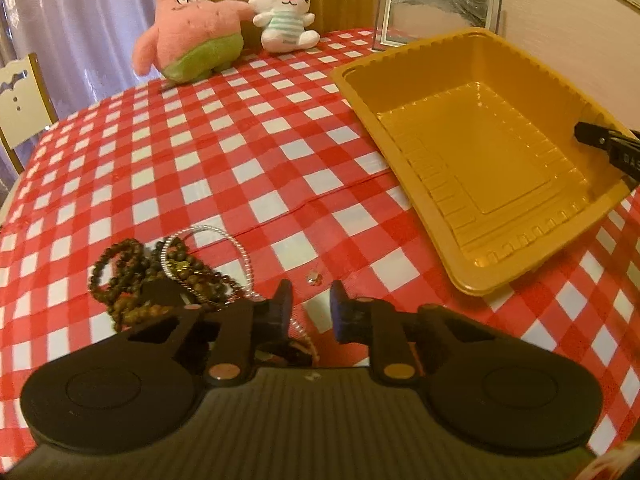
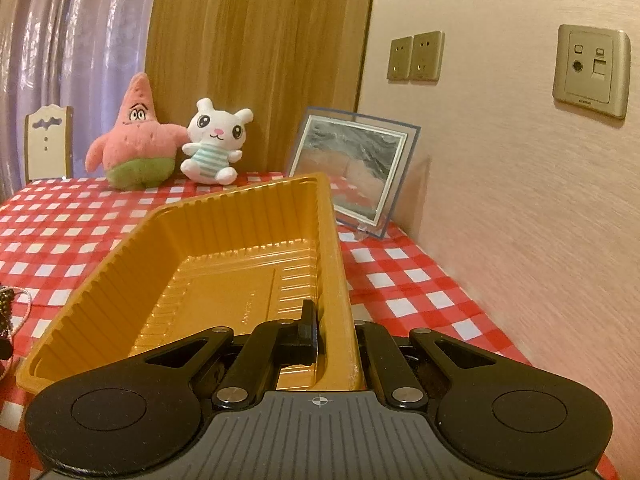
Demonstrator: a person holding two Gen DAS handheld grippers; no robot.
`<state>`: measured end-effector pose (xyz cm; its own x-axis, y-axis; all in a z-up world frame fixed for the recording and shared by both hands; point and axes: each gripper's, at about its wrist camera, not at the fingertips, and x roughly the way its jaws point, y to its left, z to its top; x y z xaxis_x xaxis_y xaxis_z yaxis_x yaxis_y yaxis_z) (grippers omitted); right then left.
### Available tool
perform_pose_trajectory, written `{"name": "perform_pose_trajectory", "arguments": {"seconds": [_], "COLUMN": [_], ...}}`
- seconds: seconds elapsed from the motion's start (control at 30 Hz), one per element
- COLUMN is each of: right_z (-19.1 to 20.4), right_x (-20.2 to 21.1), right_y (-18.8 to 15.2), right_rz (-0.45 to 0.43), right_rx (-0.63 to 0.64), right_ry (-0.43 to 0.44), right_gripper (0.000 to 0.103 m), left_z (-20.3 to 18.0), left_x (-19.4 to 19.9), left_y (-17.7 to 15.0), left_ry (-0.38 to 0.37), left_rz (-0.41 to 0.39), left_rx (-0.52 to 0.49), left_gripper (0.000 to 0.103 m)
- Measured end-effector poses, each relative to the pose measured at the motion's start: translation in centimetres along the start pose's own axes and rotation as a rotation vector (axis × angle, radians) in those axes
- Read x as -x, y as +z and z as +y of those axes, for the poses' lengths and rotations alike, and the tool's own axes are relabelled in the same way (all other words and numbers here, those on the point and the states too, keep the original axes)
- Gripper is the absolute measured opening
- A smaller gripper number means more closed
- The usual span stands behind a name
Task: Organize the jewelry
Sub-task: 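Move the left gripper down toward the tangled bead bracelets, then close the left gripper on a dark wooden bead bracelet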
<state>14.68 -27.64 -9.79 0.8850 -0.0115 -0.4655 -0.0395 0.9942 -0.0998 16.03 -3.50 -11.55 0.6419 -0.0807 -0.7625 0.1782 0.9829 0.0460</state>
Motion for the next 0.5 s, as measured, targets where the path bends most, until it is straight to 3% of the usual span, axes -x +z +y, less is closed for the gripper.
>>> {"name": "perform_pose_trajectory", "arguments": {"seconds": [0.4,0.5], "right_z": [-1.5,-1.7], "right_x": [-1.7,-1.8], "right_y": [0.7,0.6], "right_rz": [0.005,0.008], "right_rx": [0.038,0.037], "right_ry": [0.094,0.102], "right_gripper": [0.004,0.004], "left_z": [-1.2,-1.2], "left_x": [-2.2,-2.8], "left_y": [1.0,0.9], "left_ry": [0.089,0.101], "left_rz": [0.029,0.036], "left_rx": [0.075,0.094], "left_gripper": [0.015,0.01]}}
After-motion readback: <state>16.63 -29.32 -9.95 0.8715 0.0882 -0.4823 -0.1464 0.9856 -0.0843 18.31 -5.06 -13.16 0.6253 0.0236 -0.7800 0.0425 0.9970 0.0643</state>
